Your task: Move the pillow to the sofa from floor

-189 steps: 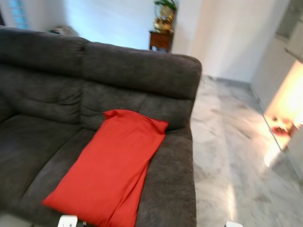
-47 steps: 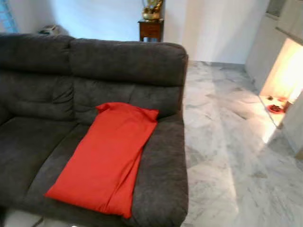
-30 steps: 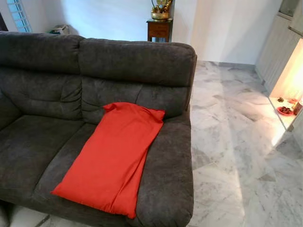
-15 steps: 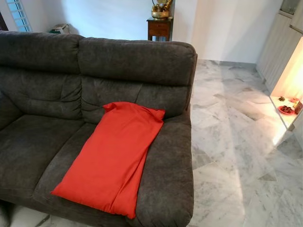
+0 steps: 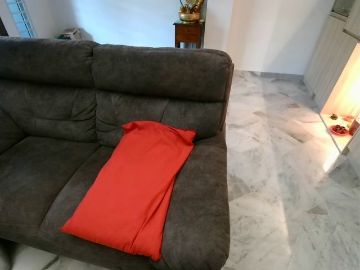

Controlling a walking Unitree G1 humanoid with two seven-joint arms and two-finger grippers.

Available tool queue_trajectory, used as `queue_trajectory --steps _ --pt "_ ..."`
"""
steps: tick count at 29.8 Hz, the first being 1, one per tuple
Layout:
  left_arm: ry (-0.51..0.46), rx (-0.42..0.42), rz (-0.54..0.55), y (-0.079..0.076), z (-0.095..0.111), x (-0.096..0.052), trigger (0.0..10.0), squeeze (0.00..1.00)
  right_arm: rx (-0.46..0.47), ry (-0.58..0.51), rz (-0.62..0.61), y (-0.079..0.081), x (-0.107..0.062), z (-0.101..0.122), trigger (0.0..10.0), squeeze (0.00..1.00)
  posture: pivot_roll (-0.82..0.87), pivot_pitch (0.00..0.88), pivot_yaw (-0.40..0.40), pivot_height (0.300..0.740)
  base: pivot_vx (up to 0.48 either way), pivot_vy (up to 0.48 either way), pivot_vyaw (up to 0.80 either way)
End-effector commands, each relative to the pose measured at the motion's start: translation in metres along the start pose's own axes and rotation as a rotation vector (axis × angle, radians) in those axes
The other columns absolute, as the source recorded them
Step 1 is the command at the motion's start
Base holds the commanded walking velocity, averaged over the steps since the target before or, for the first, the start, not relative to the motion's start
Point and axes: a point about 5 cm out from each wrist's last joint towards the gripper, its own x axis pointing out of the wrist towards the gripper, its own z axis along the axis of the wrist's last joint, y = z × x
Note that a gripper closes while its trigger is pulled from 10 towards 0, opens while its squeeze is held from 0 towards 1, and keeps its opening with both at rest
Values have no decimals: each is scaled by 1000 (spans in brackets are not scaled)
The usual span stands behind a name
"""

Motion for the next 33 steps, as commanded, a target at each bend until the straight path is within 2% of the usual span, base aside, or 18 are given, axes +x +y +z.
queue_trajectory --steps 1,29,33 --pt "19 -15 6 1 -5 -1 10000 0 0 -9 7 3 0 1 10000 0 82 0 -12 740 0 0 0" --pt "42 -35 4 -3 -11 -2 10000 0 2 -5 14 5 0 -1 10000 0 87 0 -14 740 0 0 0" --pt "52 -38 6 -3 -12 -2 10000 0 -1 -4 16 5 0 0 10000 0 86 0 -17 740 0 203 0"
